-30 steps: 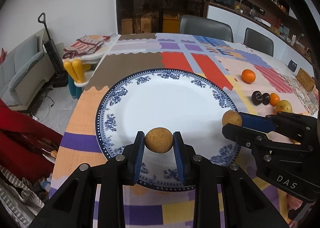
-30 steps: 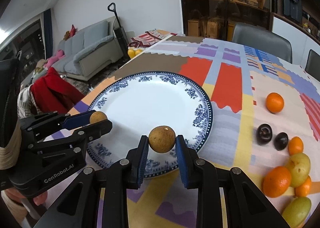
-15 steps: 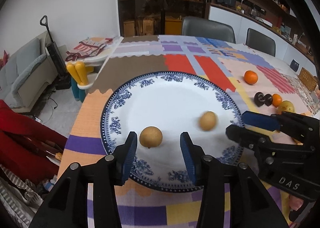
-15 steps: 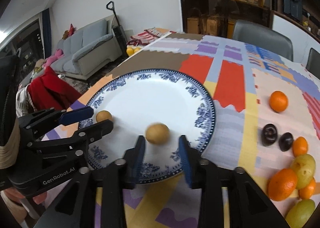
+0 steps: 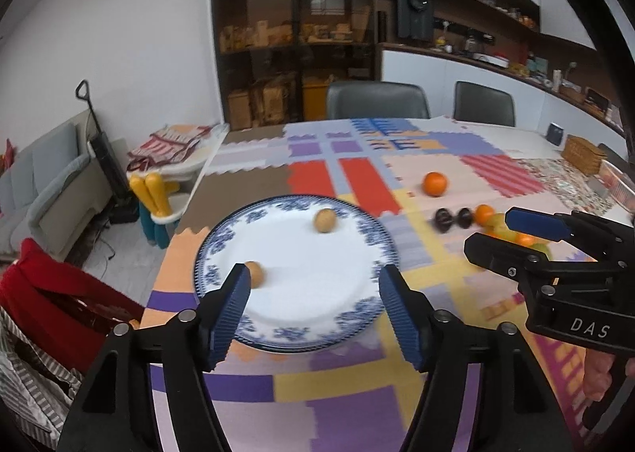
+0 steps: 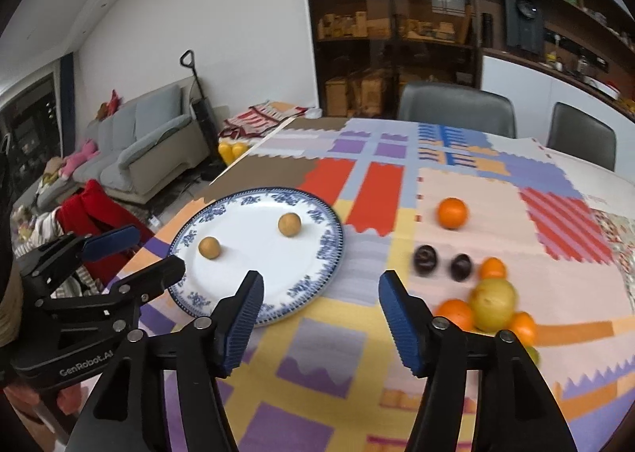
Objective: Organize fruits
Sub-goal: 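Move the left gripper to a mandarin while the right gripper reaches a green pomelo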
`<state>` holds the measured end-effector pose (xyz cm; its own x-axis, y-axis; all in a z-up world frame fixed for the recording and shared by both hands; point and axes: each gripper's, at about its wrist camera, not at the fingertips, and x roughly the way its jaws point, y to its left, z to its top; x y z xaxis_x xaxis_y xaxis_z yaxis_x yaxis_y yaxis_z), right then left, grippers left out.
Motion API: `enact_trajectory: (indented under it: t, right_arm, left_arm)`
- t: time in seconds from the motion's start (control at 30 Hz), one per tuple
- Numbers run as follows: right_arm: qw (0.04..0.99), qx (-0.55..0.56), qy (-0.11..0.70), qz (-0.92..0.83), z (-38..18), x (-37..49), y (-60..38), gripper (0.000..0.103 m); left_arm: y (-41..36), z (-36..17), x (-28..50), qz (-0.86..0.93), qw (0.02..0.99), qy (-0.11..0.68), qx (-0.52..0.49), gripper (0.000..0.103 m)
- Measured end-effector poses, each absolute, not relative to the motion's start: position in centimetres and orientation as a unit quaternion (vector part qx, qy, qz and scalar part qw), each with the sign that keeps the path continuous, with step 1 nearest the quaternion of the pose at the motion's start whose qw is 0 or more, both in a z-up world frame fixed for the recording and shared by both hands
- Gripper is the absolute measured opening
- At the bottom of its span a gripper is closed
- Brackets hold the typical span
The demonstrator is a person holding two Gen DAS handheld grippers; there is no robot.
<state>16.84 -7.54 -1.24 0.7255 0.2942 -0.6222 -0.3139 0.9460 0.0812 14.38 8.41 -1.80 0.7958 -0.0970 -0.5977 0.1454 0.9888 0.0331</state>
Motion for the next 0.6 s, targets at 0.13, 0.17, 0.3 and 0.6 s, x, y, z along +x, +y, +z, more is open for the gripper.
enact_trajectory:
  t: [0.13,0.17,0.3,0.6]
  right_arm:
    - [0.939,-0.015,0.315,0.137,0.0,14.9,-9.7,0.069]
    - [0.942,-0.017,0.31,0.129,0.2,14.4,-10.2,0.07]
    - [0.951,-0.023,0.291,0.099,1.1,12.6,-12.2,0.075]
    - [0.963,-0.039,0.264,0.032,1.8,10.0,-15.9,0.078]
  left_arm:
    - [6.6,-0.7,13.1,-0.084,0.95,0.297,0.051,0.07]
    - [6.1,-0.4,12.8,-0.089,0.951,0.291,0.055,0.072]
    - [4.0,0.3,11.8,-0.114,0.953,0.271,0.069,0.075]
    - [0.4,0.0,12.1,-0.172,0.952,0.238,0.089,0.078]
